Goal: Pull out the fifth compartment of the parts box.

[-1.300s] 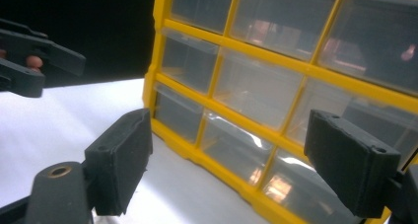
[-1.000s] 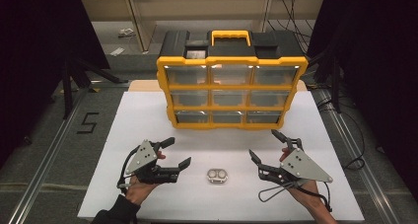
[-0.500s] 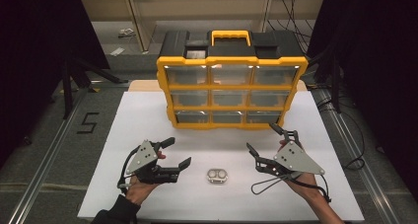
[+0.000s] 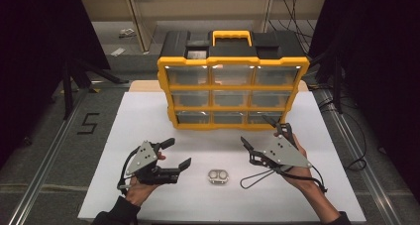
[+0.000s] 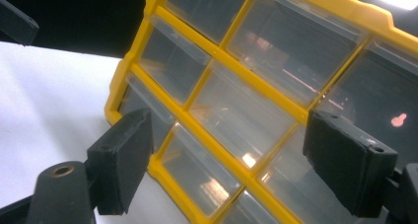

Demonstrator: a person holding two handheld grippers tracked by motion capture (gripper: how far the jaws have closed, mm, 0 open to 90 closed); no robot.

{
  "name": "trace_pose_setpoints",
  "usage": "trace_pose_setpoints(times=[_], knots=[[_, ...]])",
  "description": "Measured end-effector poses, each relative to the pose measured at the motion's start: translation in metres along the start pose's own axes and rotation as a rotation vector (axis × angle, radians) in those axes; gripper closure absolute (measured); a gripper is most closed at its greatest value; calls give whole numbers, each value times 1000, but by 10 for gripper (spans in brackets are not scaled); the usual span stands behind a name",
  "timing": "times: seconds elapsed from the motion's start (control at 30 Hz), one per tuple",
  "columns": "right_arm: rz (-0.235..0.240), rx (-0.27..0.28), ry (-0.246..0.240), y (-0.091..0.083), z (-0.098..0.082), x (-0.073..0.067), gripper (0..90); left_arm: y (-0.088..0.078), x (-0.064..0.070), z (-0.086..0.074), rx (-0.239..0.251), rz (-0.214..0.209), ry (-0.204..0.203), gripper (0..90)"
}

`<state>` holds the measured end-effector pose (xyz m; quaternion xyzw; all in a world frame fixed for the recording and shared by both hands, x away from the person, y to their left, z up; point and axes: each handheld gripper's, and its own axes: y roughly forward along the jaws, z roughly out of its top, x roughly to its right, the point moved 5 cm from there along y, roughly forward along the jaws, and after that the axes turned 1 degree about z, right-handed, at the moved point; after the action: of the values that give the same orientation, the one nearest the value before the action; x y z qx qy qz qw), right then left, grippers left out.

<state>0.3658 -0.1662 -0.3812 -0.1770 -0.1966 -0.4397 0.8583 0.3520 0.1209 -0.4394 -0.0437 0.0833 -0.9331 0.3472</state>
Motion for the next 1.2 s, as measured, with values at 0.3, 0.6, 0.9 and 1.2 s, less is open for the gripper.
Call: trace_pose_setpoints(times=[0.3, 0.6, 0.9, 1.2], knots=[[-16, -15, -84, 10, 1, -3, 209, 0, 0, 0, 1, 0, -1, 165], [-47, -30, -128, 20, 1, 3, 213, 0, 0, 0, 0, -1, 1, 165], [-104, -53, -199, 34, 0, 11, 225, 1, 0, 0, -1, -1, 4, 165], [-127, -53, -228, 46, 5, 11, 227, 1, 0, 0, -4, -3, 7, 165]])
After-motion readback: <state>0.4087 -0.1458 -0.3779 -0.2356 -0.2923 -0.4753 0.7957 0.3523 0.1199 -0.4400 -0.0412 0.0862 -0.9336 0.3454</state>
